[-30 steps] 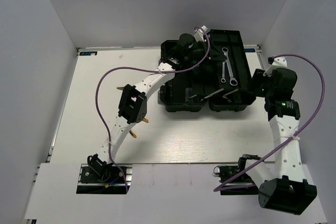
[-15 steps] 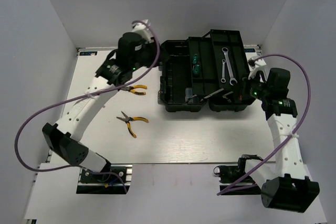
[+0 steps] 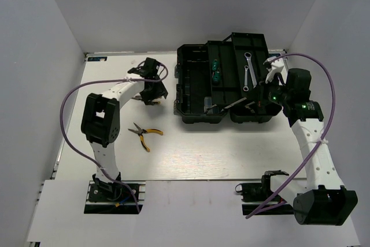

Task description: Sort the tools into containers

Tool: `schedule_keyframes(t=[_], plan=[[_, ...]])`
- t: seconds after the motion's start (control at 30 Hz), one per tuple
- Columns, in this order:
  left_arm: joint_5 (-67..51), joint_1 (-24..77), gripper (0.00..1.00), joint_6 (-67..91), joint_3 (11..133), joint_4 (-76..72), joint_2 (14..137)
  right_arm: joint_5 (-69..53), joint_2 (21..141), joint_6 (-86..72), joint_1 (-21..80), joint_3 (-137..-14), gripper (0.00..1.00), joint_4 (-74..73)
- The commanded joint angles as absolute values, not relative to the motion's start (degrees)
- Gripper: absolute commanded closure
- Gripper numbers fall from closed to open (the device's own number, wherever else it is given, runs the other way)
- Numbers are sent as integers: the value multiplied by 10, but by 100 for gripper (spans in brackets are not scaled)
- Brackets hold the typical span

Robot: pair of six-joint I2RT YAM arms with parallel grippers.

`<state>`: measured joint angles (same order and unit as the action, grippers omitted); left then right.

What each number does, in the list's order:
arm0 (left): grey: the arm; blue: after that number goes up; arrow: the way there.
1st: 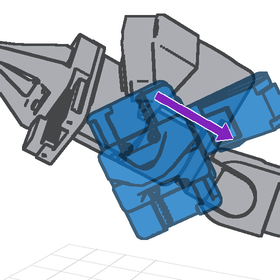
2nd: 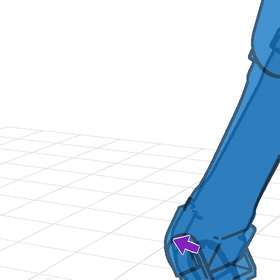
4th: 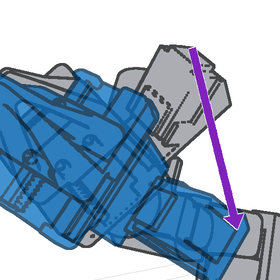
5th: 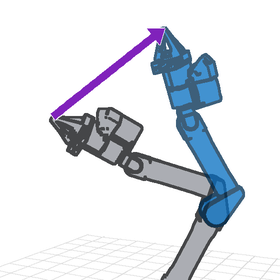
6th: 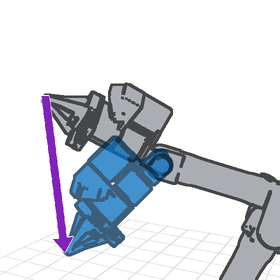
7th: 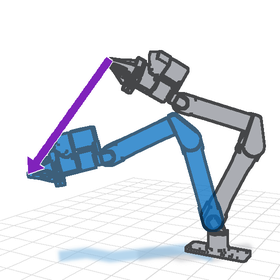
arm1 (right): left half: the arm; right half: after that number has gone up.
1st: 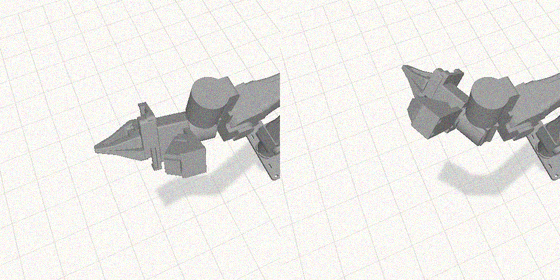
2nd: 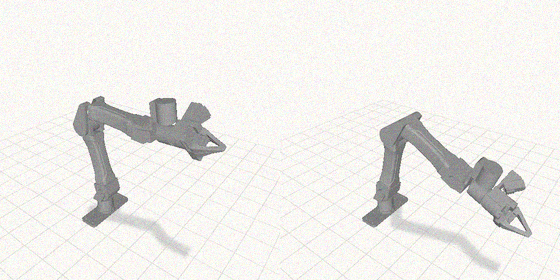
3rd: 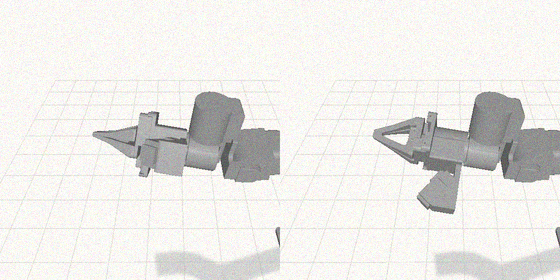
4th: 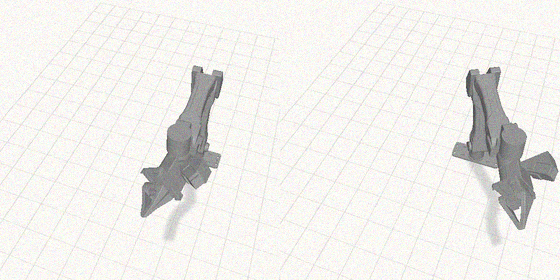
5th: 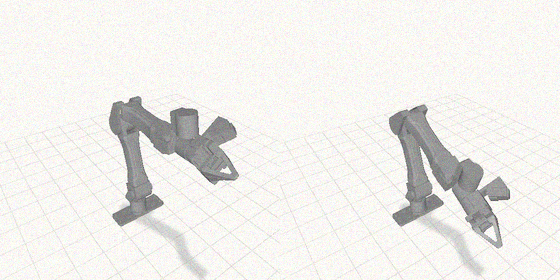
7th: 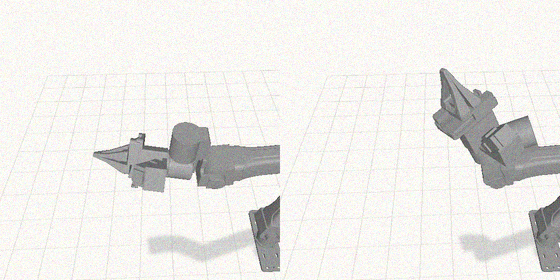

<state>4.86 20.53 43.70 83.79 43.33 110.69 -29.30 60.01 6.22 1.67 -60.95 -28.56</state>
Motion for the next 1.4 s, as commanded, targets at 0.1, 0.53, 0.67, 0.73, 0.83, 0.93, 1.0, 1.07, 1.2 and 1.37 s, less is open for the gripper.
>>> schedule_keyframes(t=[0.1,0.53,0.67,0.73,0.83,0.93,1.0,1.07,1.2,1.37], plan=[[69,192,27,482,905,431,1129,-281,586,61,20,-601,89,-272],[118,181,27,484,879,443,1130,-290,585,61,24,-599,86,-274],[118,176,27,484,873,443,1137,-287,584,61,27,-602,83,-275],[124,171,27,489,873,443,1145,-288,583,60,26,-603,83,-278],[129,171,29,504,867,443,1159,-284,581,62,25,-600,83,-278],[141,165,30,509,873,448,1171,-283,579,62,25,-599,83,-277],[142,165,30,509,878,453,1177,-285,579,62,26,-599,83,-275],[147,165,31,509,893,461,1185,-285,576,62,27,-599,83,-277],[153,165,42,509,893,468,1199,-287,572,62,25,-596,83,-277],[153,165,73,509,873,461,1206,-290,568,62,25,-595,83,-277]])
